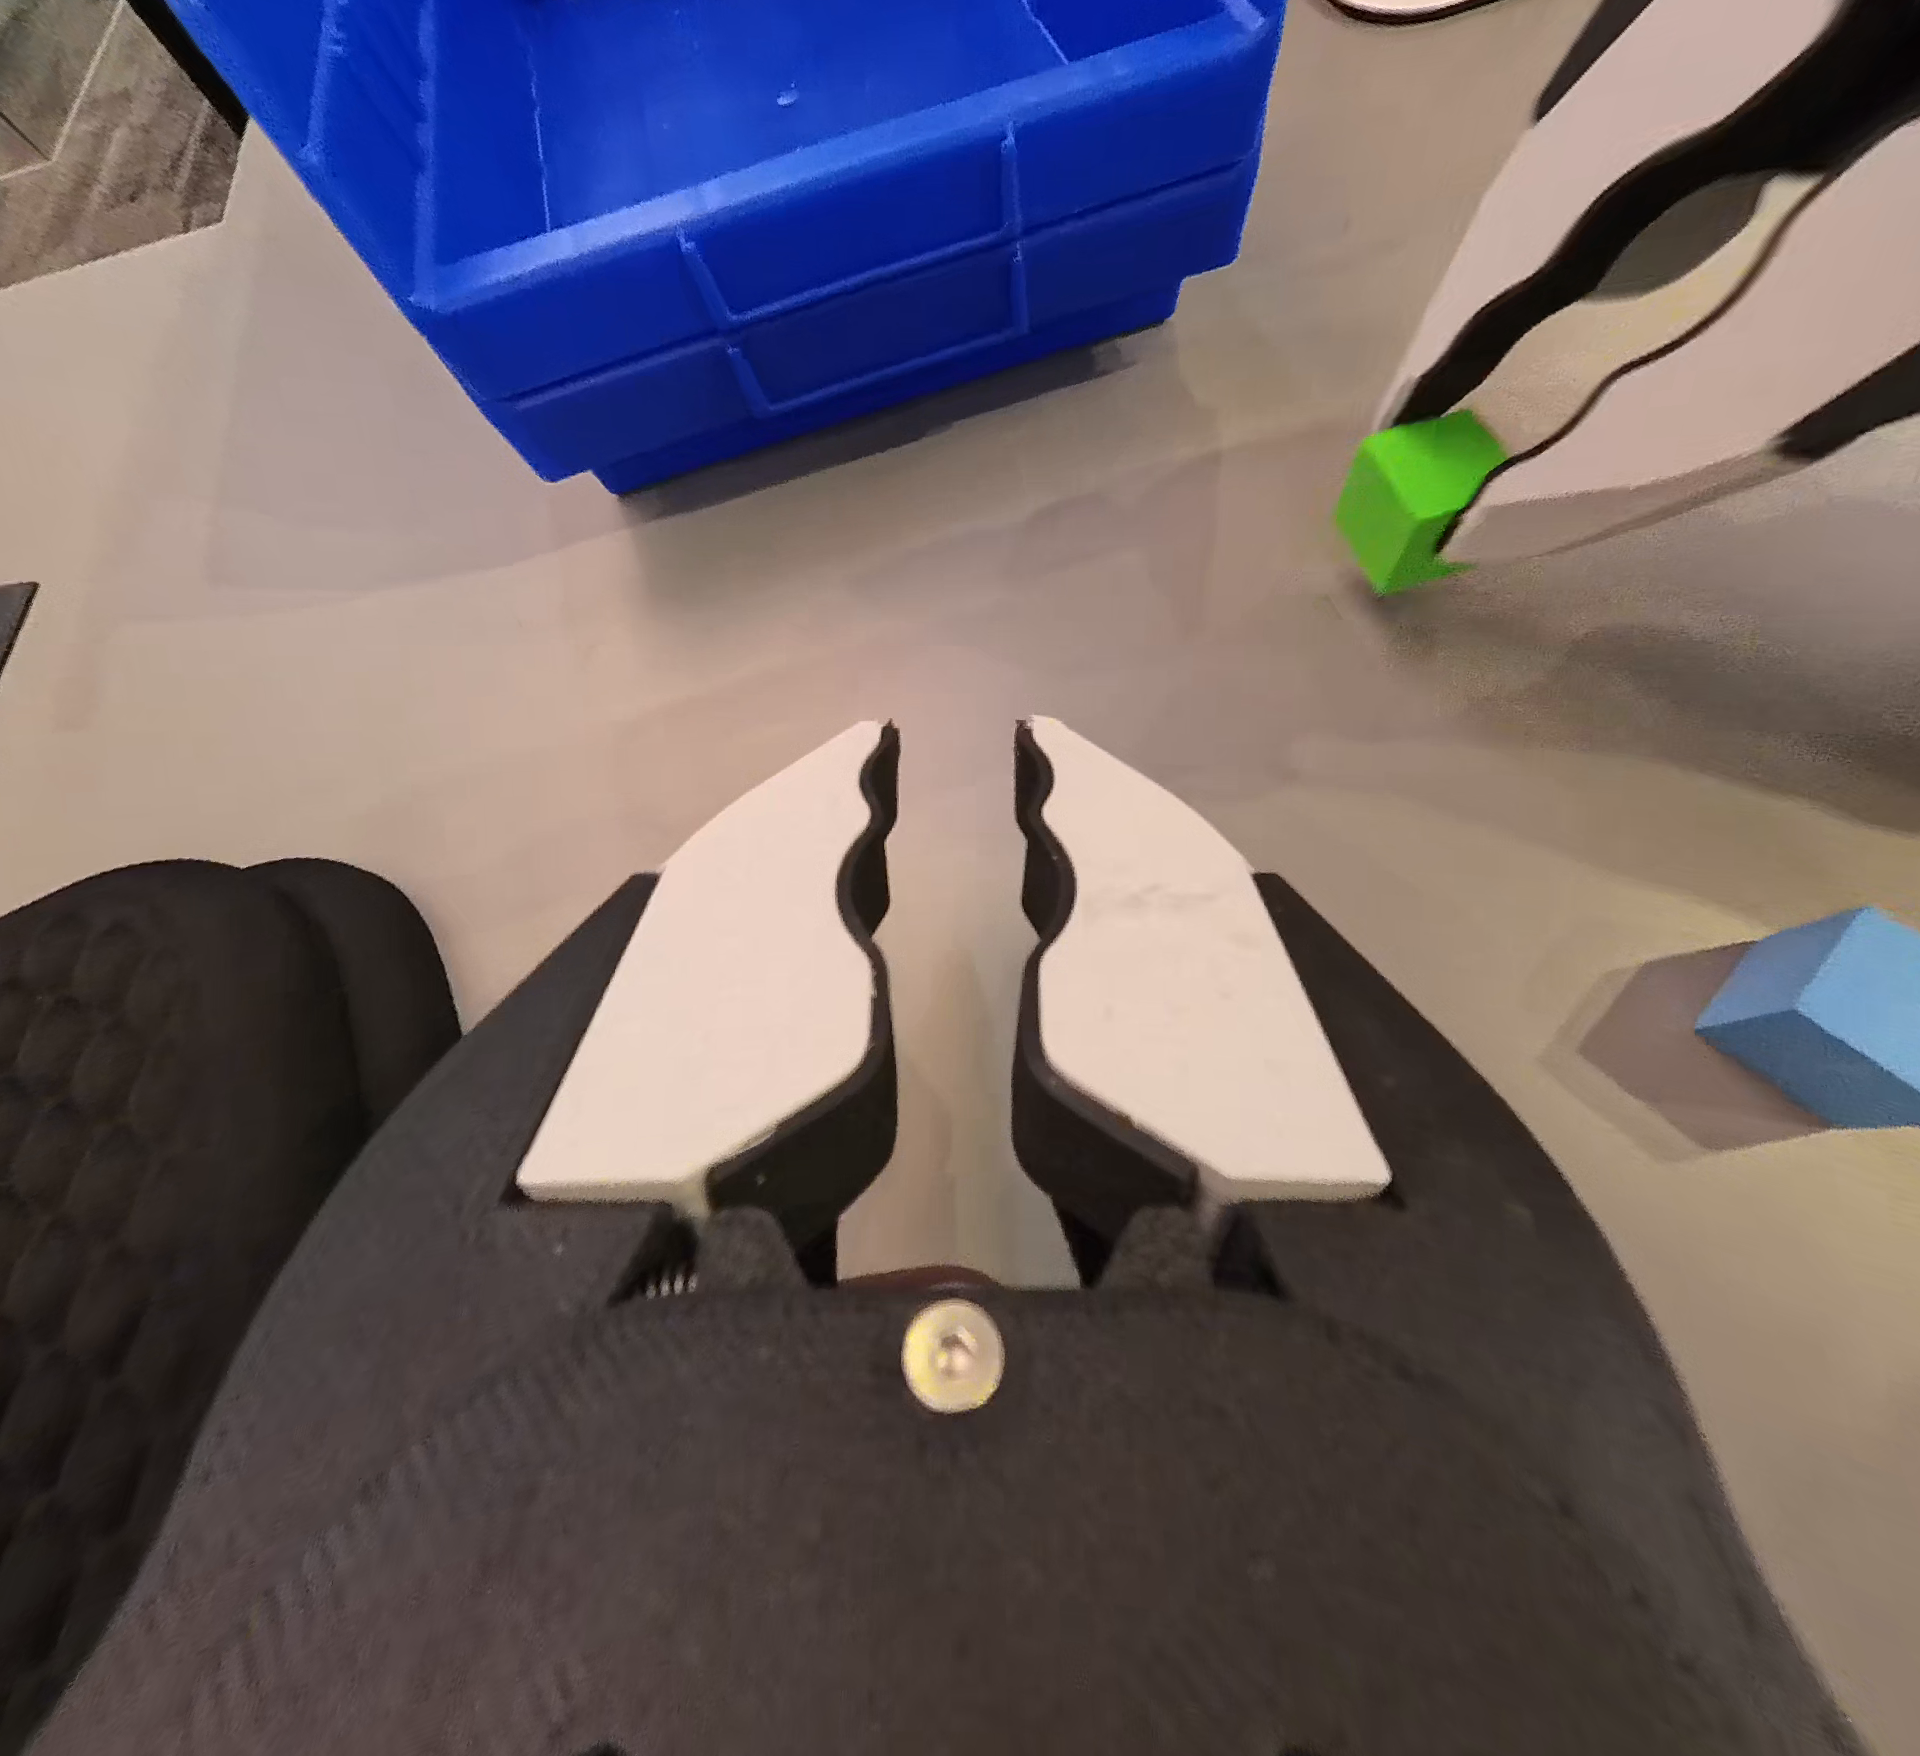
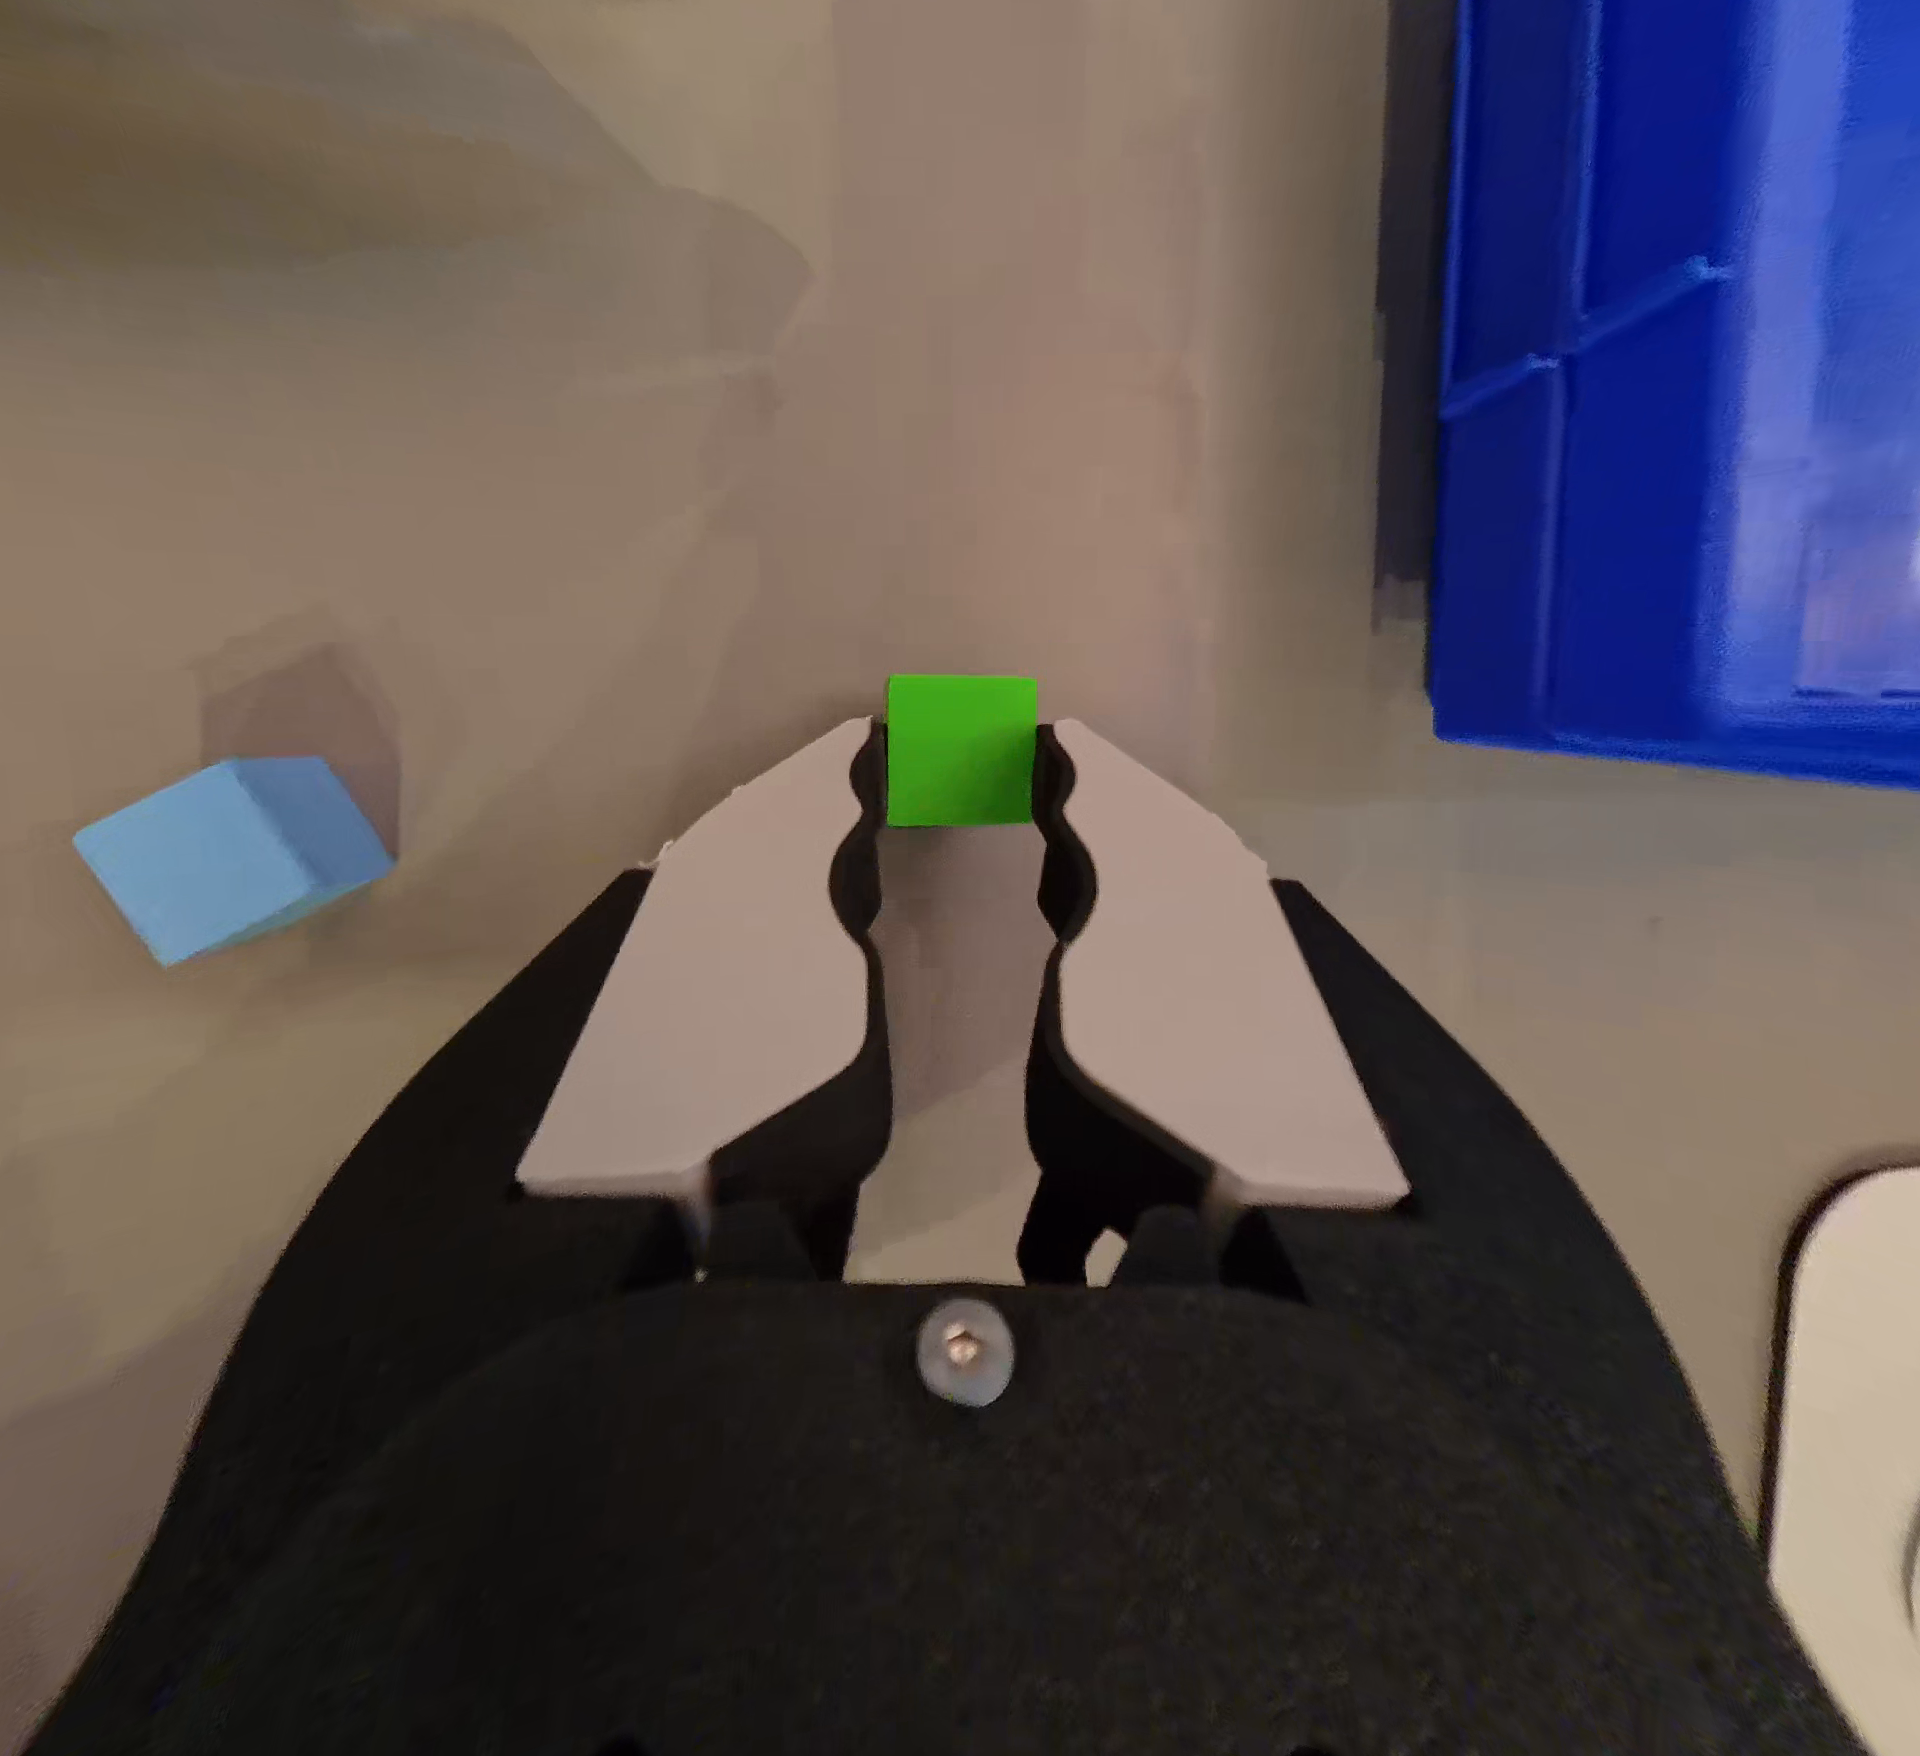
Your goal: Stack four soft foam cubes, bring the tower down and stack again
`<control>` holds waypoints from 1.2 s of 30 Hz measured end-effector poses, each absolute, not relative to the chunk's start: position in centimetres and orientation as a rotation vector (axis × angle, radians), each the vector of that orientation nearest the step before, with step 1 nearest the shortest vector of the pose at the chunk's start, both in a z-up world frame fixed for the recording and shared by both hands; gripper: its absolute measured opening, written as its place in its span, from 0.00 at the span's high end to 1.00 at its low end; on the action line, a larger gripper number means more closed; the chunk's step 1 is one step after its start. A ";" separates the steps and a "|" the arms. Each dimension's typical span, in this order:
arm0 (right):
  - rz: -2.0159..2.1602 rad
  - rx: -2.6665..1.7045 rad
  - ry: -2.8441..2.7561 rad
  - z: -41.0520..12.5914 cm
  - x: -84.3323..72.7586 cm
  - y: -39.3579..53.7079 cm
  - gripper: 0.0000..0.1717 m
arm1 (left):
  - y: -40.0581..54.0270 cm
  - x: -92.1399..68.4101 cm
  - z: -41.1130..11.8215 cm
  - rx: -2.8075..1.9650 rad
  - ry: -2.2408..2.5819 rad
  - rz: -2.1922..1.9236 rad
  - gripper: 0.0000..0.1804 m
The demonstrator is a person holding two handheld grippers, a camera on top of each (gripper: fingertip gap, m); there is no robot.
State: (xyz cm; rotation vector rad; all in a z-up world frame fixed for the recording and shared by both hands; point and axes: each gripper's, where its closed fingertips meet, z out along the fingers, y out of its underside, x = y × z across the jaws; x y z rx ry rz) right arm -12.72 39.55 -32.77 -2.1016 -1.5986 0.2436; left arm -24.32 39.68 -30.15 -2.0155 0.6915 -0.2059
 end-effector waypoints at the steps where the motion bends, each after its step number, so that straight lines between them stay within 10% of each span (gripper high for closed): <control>1: 0.256 -2.093 -1.596 -32.1 -12.2 39.2 0.85 | 39.6 -24.2 -30.1 -2.014 0.696 -0.203 0.88; 14: 0.266 -2.035 -1.638 -25.1 7.2 30.6 0.85 | 38.8 -22.3 -31.4 -2.021 0.819 -0.141 0.88; 36: 0.304 -2.086 -1.731 -30.9 11.0 30.0 0.85 | 39.1 -21.9 -32.4 -2.041 0.847 -0.120 0.89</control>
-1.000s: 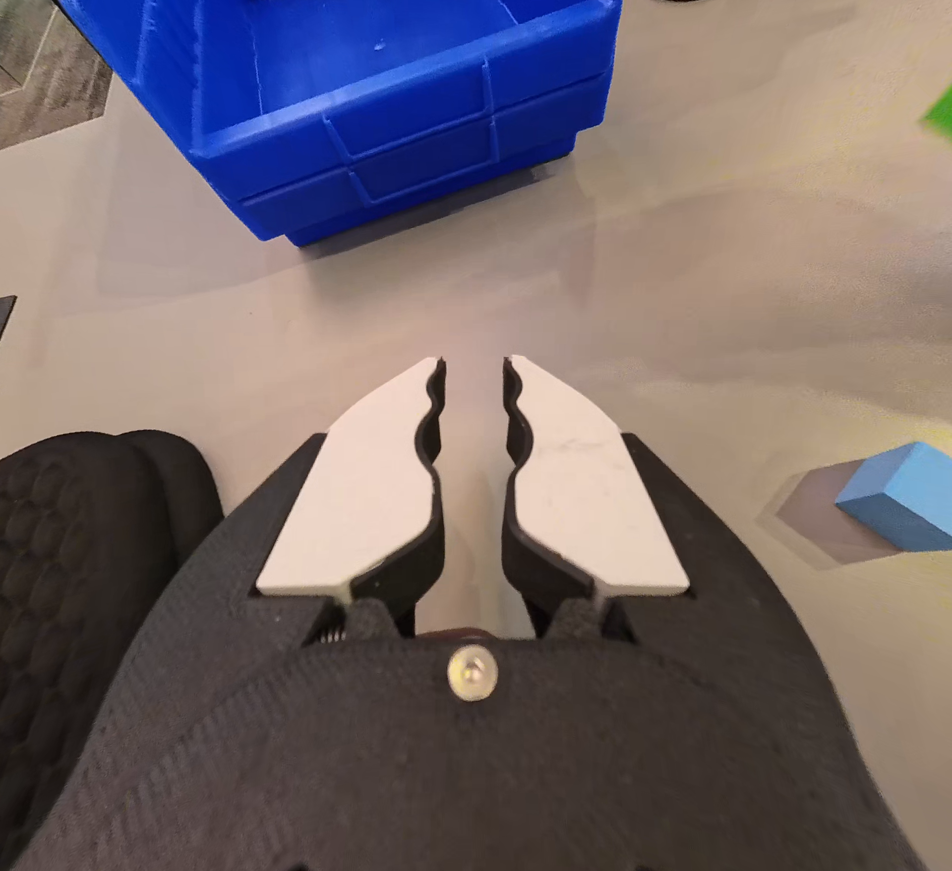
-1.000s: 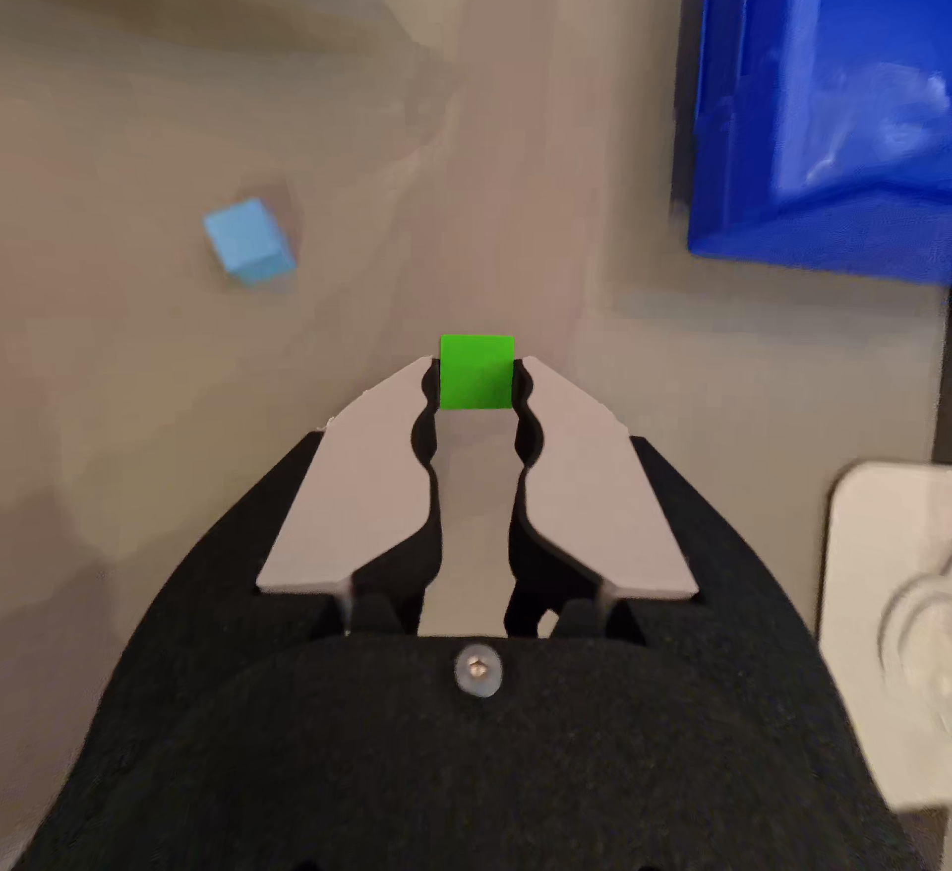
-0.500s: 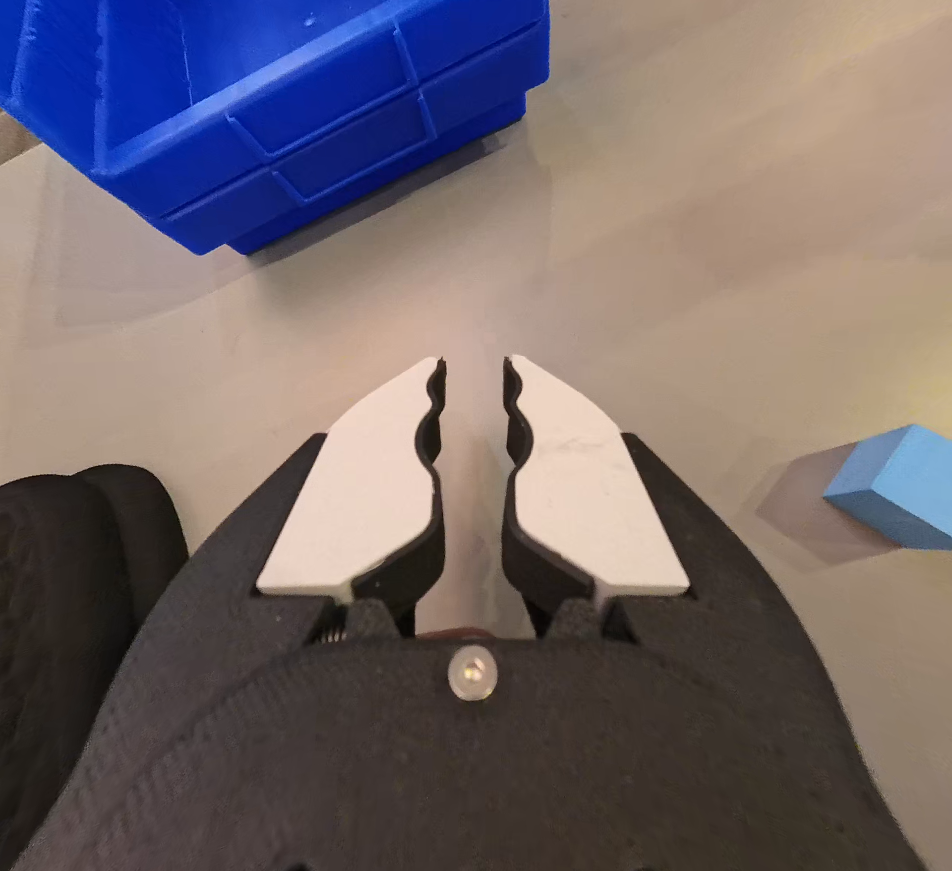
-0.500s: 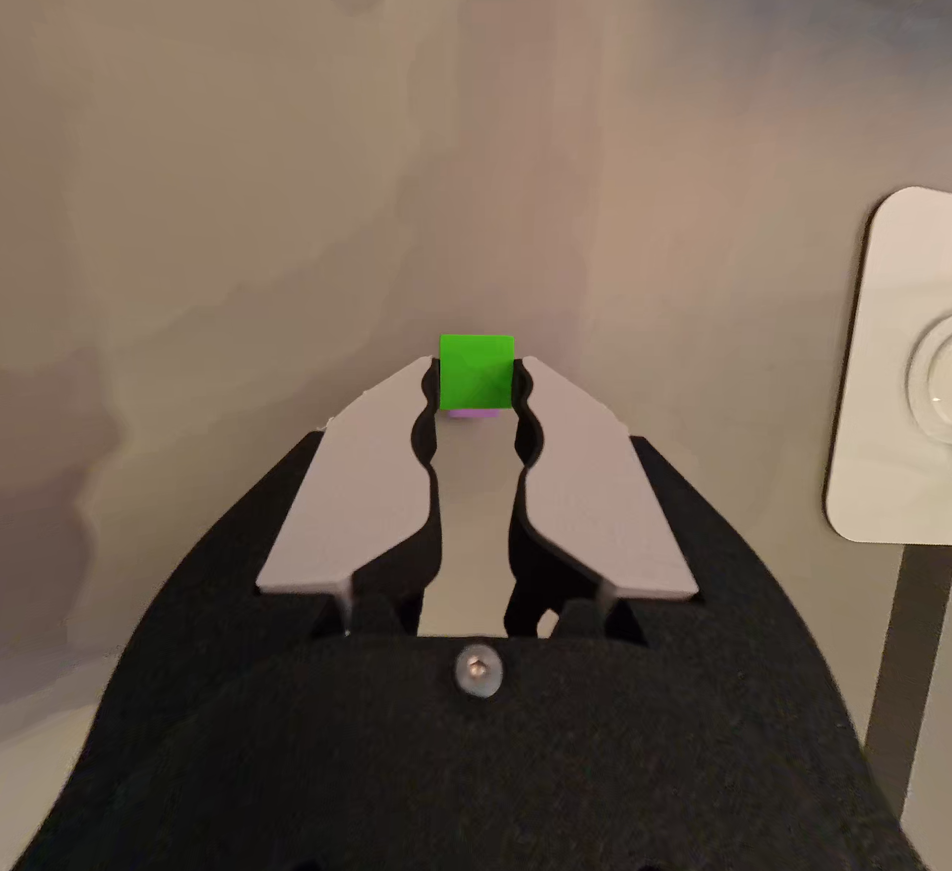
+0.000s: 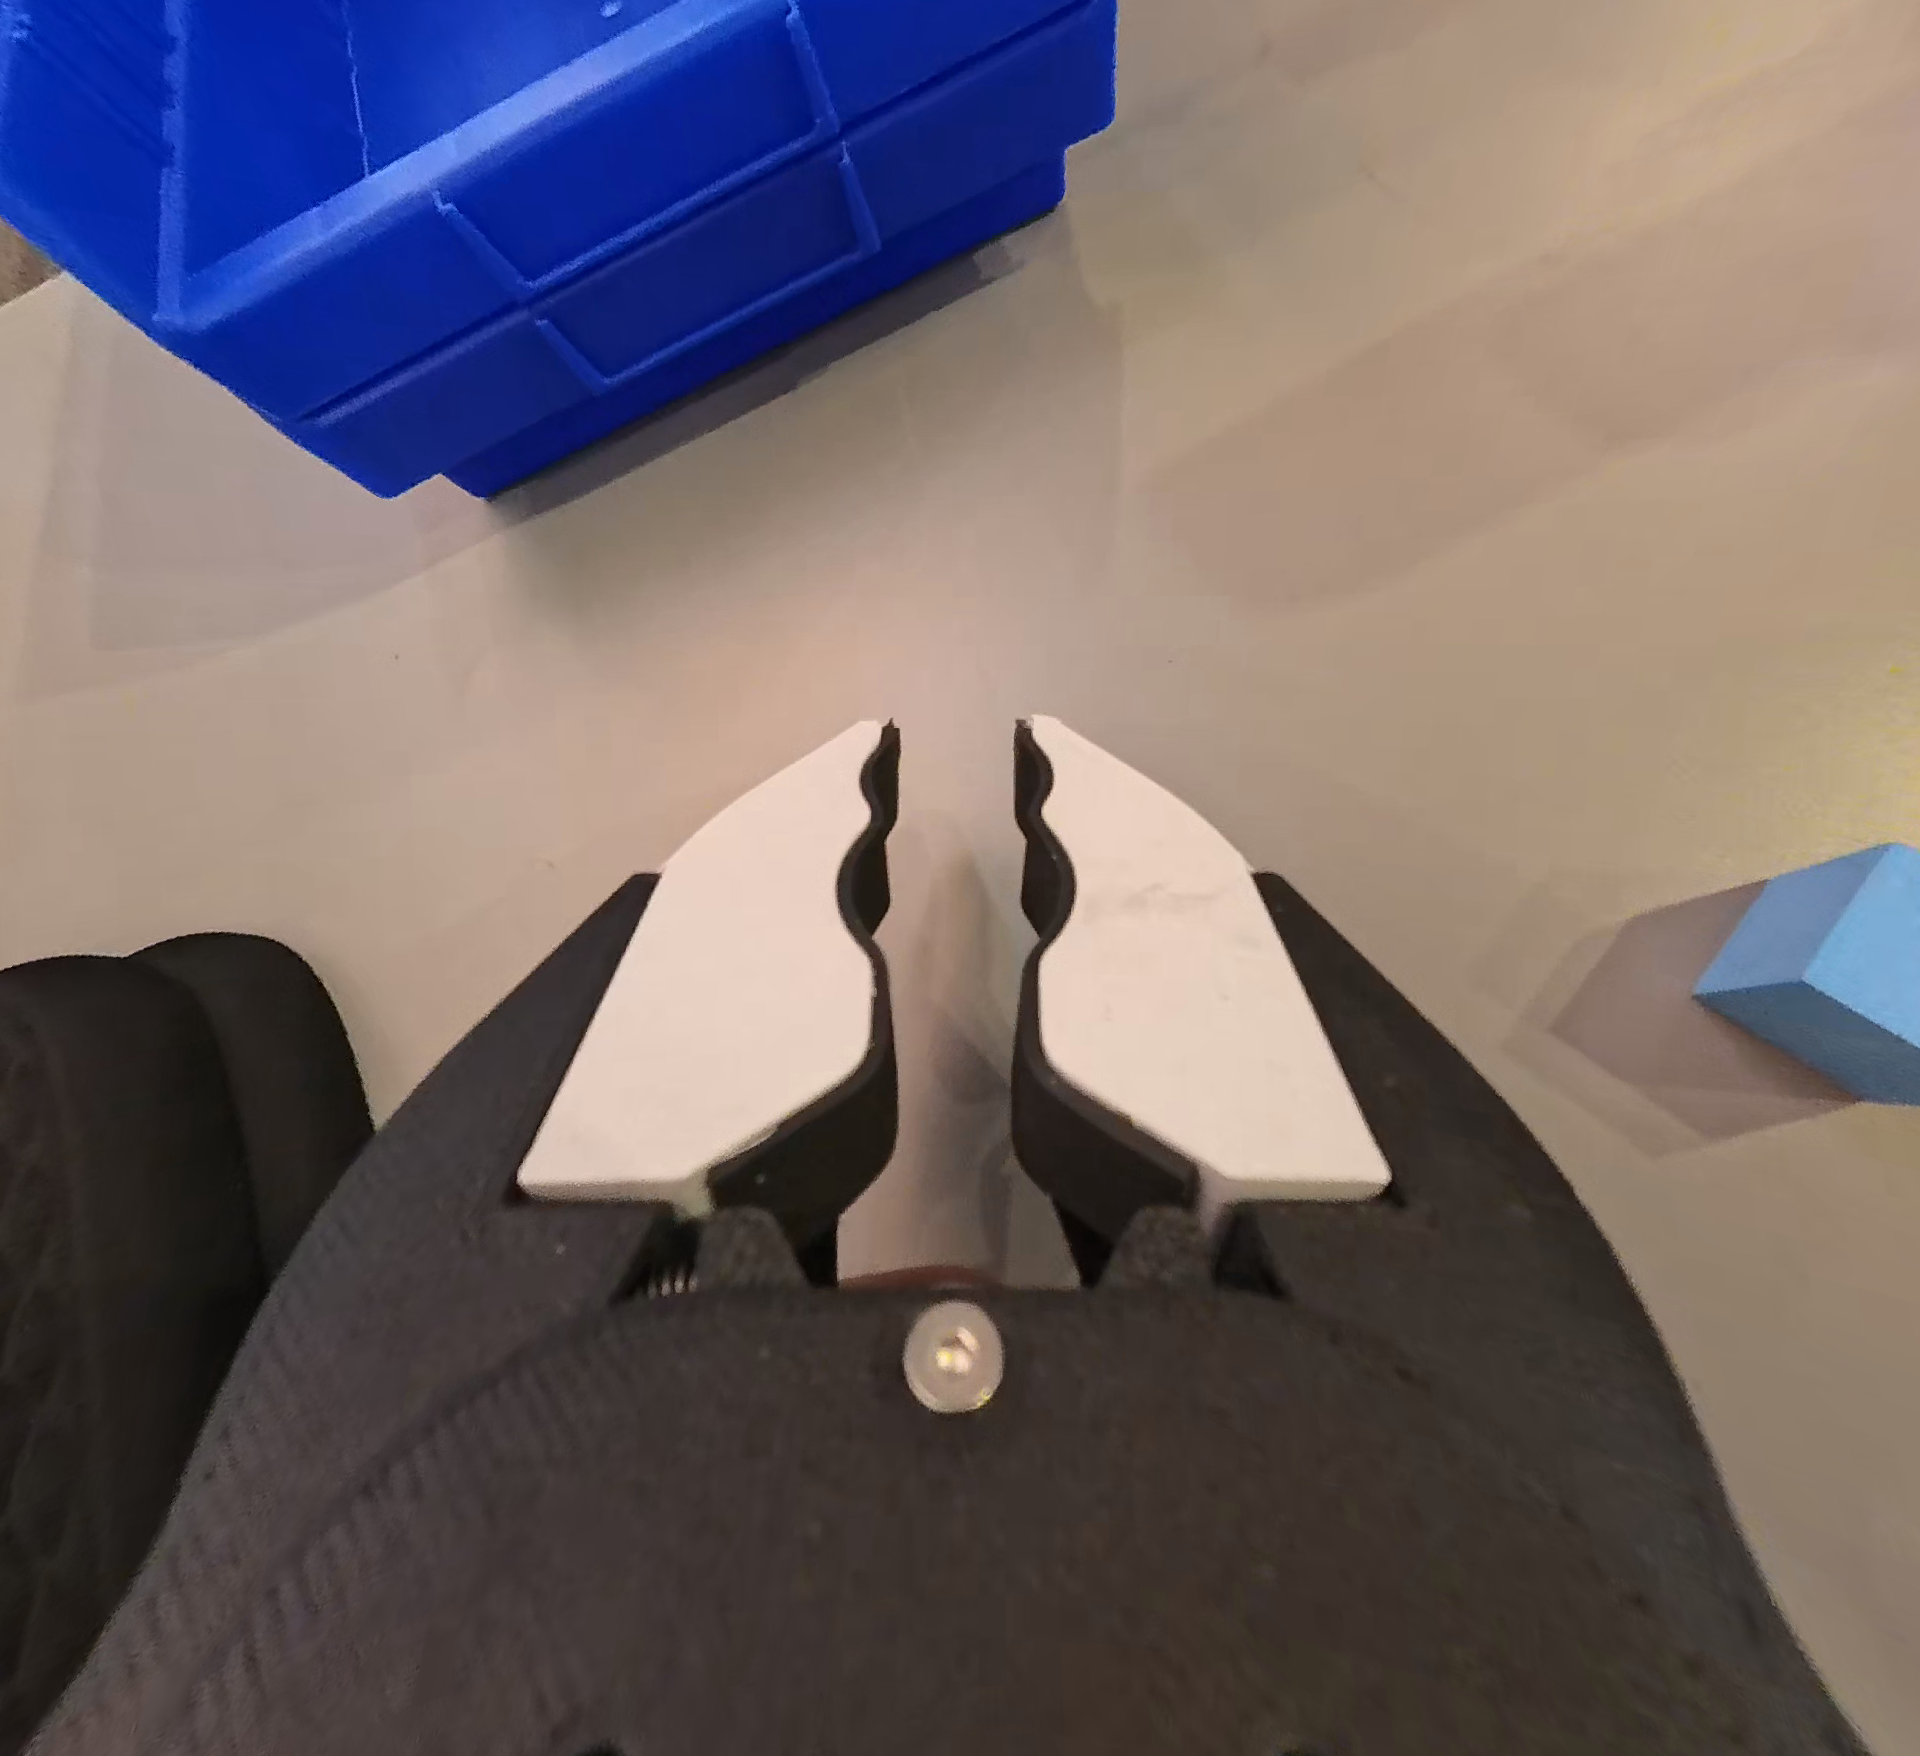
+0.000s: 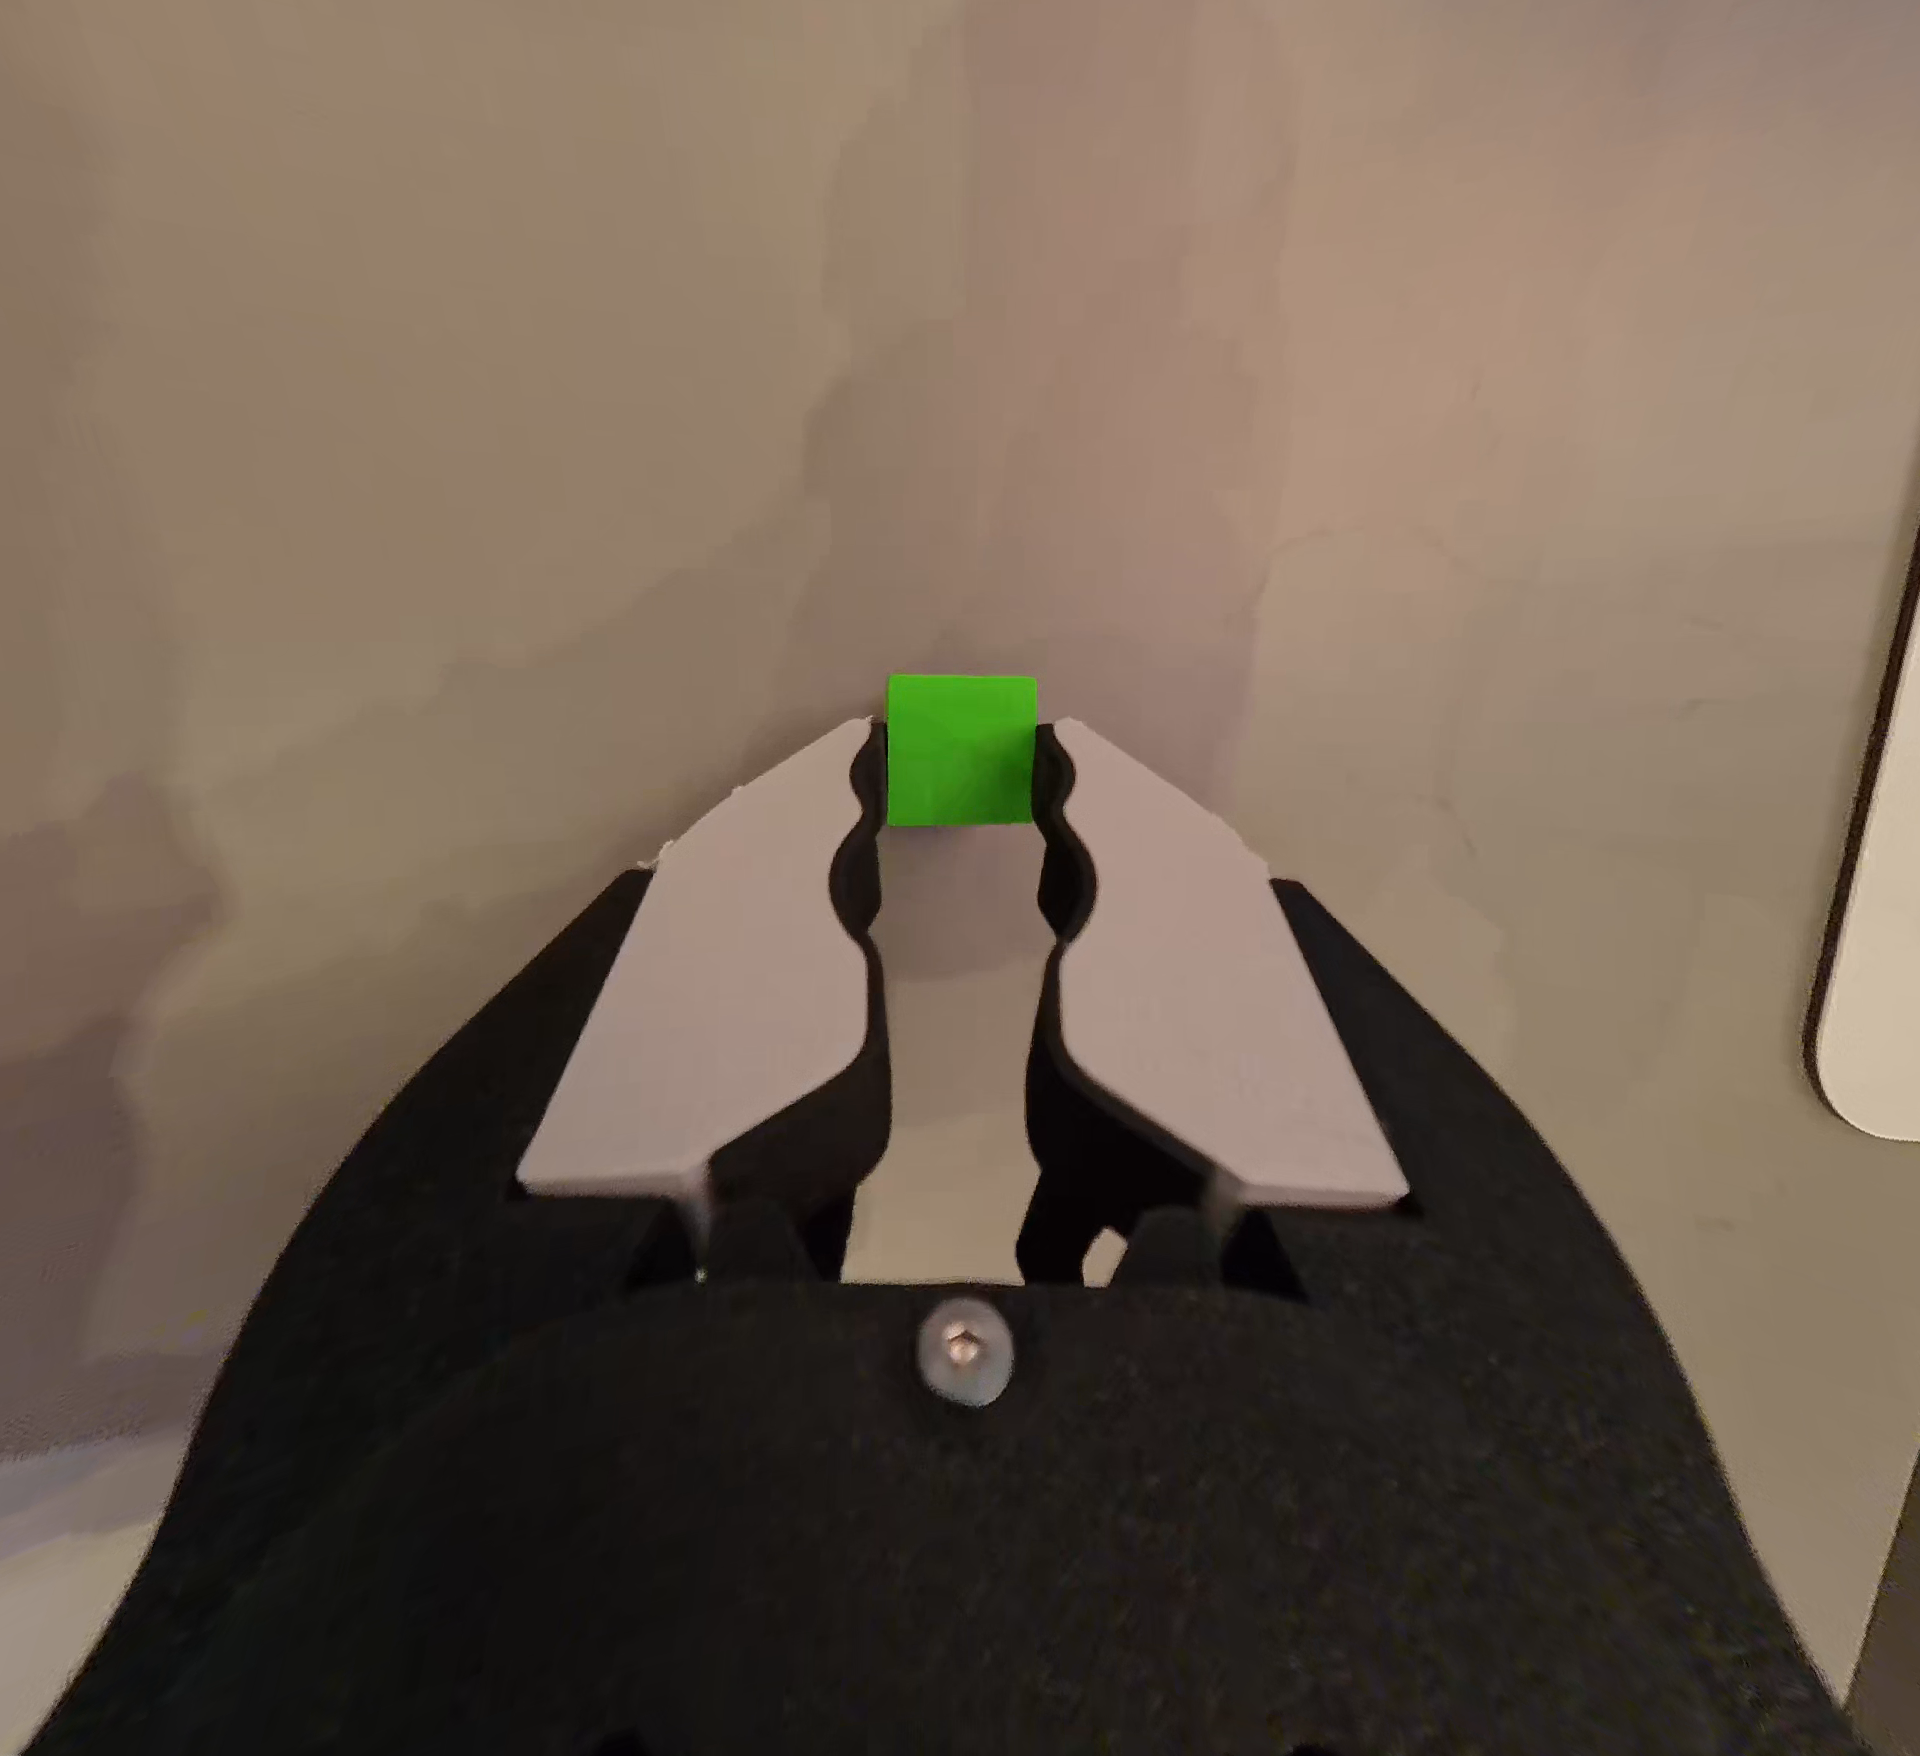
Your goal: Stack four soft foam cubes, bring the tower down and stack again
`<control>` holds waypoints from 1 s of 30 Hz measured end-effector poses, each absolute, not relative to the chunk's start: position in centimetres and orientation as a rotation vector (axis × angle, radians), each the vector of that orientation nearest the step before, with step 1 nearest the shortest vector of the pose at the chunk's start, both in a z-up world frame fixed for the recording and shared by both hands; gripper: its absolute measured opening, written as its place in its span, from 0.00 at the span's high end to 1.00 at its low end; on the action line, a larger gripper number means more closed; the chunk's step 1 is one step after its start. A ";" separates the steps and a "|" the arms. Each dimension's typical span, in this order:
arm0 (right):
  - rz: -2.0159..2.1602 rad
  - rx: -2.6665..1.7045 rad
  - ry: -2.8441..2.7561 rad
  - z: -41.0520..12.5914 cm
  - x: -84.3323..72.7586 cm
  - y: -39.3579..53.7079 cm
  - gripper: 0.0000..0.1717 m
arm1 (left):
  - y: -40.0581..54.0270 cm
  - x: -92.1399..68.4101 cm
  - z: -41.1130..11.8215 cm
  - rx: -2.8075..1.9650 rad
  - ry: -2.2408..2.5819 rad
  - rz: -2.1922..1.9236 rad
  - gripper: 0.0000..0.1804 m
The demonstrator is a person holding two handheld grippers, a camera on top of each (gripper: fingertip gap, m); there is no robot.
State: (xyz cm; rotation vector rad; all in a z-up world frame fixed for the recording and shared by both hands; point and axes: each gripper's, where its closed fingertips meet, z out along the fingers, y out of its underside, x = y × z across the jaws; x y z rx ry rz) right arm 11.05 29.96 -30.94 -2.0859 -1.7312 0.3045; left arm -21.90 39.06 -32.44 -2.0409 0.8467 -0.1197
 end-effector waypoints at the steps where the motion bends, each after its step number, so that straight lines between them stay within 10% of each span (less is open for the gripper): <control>1: 0.305 -2.091 -1.733 -31.1 11.1 30.0 0.85 | 39.1 -21.9 -32.5 -2.042 0.848 -0.119 0.89; 30: 0.307 -2.129 -1.728 -31.7 11.2 30.2 0.78 | 39.1 -22.1 -32.5 -2.045 0.842 -0.121 0.89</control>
